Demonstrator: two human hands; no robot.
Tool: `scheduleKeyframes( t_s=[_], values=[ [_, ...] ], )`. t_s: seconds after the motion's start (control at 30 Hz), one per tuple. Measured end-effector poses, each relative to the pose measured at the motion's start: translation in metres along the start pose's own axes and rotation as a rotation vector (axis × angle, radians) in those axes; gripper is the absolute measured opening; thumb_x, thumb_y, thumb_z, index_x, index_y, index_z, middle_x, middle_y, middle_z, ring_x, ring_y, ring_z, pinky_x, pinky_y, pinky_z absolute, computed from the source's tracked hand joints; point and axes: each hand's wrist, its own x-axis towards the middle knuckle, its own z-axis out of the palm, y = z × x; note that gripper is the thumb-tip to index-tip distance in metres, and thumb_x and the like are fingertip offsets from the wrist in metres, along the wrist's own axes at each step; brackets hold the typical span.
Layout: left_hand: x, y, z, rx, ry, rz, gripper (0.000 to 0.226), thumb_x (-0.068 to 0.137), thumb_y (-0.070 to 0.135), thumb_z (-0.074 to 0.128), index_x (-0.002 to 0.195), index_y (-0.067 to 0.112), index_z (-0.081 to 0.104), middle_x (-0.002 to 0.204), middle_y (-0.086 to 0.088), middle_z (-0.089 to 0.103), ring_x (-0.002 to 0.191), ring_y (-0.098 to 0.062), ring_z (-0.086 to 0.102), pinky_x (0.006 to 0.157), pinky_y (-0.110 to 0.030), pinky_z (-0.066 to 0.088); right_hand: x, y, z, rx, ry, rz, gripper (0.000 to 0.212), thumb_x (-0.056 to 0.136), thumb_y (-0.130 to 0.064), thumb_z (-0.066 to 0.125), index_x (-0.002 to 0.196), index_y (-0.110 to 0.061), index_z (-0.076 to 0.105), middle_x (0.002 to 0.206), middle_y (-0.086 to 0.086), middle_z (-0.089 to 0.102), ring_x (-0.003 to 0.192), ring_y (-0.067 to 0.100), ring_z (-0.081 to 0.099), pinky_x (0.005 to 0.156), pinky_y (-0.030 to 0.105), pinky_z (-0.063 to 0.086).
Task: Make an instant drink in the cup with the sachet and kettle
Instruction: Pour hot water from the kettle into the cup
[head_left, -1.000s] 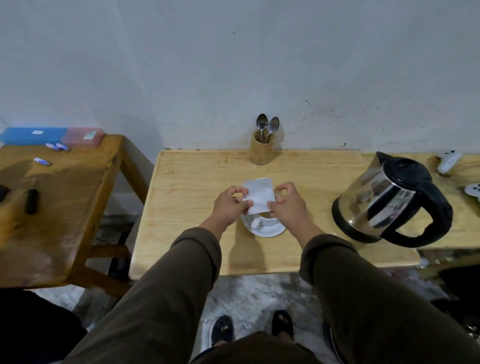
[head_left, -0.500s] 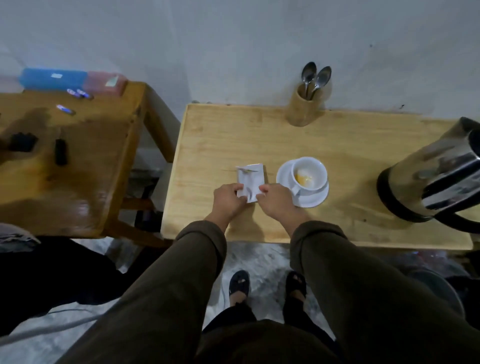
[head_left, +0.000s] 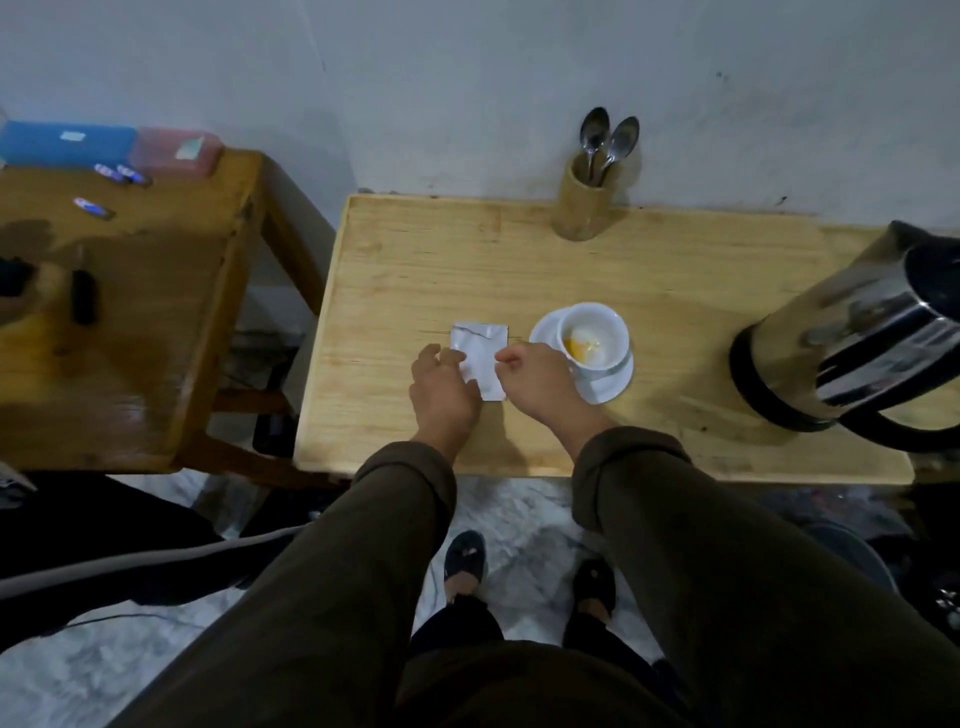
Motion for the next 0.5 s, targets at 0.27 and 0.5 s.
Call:
scheduleKeyframes(
  t_s=[0.27,0.5],
  values=[
    [-0.04,0.046,0.032,-0.186,0.015,-0.001,0.06,0.089,0.011,0.052,0.144,0.006,0.03,0.143,-0.018,0.037,0.132,-0.032,0.039,0.105,-0.035,0.036,-0.015,0.032,-0.067,0.073,0.211,-0.121,0.03,0.092,-0.007,0.044,0.114,-0.009,0.065,0.119,0.007,0.067,0.109,0.023,0.061,0.088,0.021,0.042],
    [-0.075,0.092,0.075,-0.378,0.09,0.061,0.064,0.087,0.013,0.047,0.148,0.014,0.026,0.14,-0.013,0.05,0.128,-0.032,0.049,0.102,-0.036,0.039,-0.039,0.106,-0.147,-0.102,0.506,-0.205,0.031,0.089,-0.006,0.045,0.115,-0.011,0.061,0.122,0.01,0.052,0.113,0.026,0.053,0.089,0.033,0.045]
  ],
)
